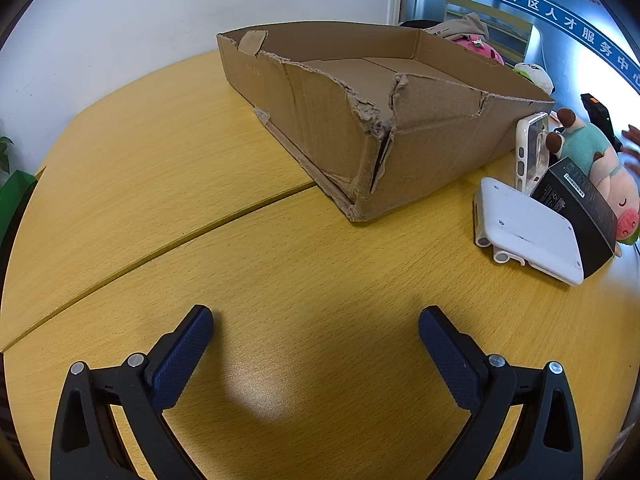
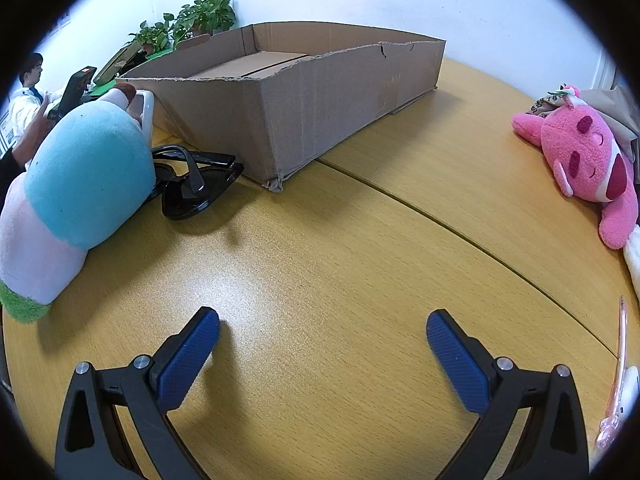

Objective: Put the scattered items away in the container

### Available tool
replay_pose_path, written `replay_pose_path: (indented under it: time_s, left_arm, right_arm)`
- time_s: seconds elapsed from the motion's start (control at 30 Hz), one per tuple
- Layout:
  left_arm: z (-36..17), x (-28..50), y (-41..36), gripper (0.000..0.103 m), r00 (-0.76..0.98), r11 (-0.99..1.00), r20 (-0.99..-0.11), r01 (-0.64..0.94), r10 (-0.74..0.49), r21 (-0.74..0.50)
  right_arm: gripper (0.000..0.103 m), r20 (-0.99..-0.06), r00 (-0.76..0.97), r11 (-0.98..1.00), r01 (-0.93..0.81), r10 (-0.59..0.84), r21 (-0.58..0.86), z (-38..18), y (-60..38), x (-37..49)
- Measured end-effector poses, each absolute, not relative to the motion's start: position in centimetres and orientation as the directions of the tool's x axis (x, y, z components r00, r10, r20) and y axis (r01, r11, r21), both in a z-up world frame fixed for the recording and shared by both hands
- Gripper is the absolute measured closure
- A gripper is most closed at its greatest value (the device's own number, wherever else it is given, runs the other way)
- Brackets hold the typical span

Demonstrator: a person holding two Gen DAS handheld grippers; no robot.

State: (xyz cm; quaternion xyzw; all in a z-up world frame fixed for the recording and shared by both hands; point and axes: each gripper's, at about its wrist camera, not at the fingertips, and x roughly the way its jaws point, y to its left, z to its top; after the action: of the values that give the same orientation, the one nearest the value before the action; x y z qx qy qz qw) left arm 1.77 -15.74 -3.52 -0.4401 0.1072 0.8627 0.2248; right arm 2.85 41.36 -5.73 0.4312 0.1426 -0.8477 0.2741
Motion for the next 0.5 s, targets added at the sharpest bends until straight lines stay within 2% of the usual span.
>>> replay_pose_path:
  time_s: [0.17,0.37,0.5]
  left_arm:
    - [-3.6,1.8,-15.7,0.0,-0.517,-0.885,-0.808,-0.464,0.283,-0.013]
    - [-3.5,4.9,-14.1,0.0,-0.566,-0.962,-0.806,-0.274,0.171,-0.012]
    - [-3.2,6.5,-12.3,0.0,-0.569,-0.967,-0.807,-0.254,0.158,-0.011]
  right_arm:
    - [0.0,-0.809,-0.478,-0.809,0.588,-0.342,-0.005,-5.7,41.4,2.9]
    - [0.0,-0.809,-0.48,-0.809,0.588,-0.34,-0.009,-5.7,41.3,2.8]
    - [0.0,-0.809,-0.503,-0.848,0.53,-0.304,-0.01,-5.7,40.1,3.0]
